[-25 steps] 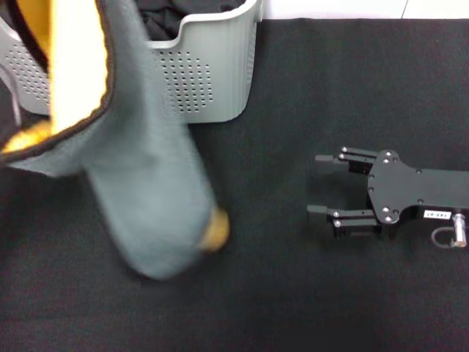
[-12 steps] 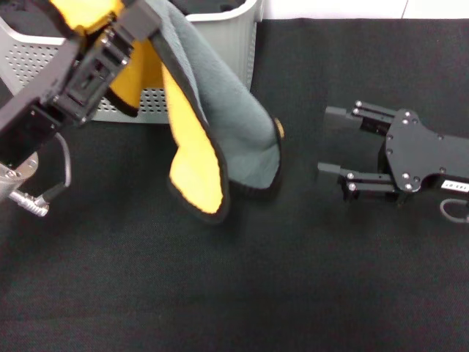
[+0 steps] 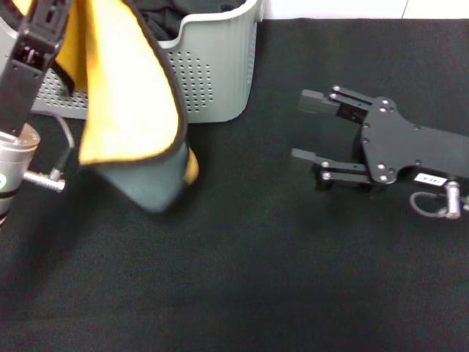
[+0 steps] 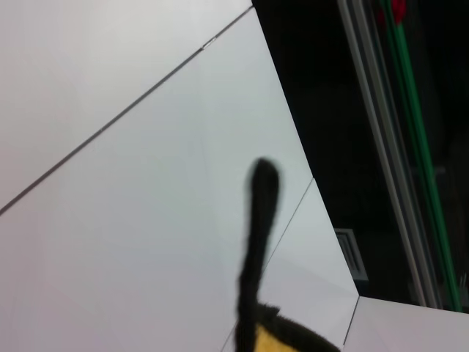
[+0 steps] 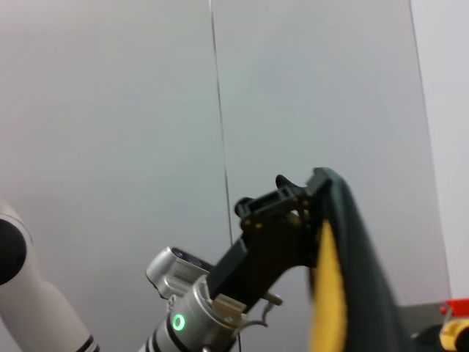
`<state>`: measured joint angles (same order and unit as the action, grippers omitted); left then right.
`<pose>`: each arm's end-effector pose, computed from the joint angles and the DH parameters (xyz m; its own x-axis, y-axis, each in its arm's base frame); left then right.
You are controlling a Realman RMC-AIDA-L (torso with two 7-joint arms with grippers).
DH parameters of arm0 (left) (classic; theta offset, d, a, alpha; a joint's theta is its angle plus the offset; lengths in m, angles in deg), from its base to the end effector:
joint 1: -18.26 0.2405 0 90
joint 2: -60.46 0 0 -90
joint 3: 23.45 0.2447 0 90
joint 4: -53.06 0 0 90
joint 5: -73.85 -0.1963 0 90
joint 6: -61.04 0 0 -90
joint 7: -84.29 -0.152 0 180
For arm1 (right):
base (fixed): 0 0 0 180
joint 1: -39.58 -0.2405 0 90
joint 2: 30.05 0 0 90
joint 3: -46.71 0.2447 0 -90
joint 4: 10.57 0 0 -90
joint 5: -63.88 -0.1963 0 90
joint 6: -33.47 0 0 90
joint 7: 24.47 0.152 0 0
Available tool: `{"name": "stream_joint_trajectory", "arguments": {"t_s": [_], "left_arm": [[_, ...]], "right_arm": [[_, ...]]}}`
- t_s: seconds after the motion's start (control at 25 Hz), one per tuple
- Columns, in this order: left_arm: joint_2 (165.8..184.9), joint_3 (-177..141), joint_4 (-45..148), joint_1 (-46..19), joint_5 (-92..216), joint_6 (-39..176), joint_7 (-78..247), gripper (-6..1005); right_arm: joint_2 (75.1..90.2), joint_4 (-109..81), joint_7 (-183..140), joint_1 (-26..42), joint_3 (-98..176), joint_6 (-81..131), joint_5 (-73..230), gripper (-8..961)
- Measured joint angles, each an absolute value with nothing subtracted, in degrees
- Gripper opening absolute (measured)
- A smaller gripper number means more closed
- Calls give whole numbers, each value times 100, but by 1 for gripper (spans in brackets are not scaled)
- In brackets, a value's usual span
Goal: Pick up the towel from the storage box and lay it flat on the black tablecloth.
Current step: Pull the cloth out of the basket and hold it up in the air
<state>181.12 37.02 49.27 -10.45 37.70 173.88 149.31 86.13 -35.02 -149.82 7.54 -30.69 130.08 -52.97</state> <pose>-0.2065 0.2805 0.0395 -0.1314 -0.0209 0.9911 0.5698 -0.8197 0.0582 0.1644 0.2942 -0.0182 0.5852 0.0191 -0.8106 -0.1025 -0.9900 -0.0973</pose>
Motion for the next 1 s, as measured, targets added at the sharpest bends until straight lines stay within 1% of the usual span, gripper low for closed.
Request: {"name": "stream_joint_trajectory", "arguments": {"t_s": [0.56,1.0], "left_arm": [[18130,3668,5563,-1600,3804,17353,14235,11],[18131,3525,5767,-1994,3798,17342,14061,12]], "right_arm": [[8615,-3669,-15452,587,-5651,11542,-8189,728],[8614,-4265,-15495,495,-6543,10251,-8760,723]]}}
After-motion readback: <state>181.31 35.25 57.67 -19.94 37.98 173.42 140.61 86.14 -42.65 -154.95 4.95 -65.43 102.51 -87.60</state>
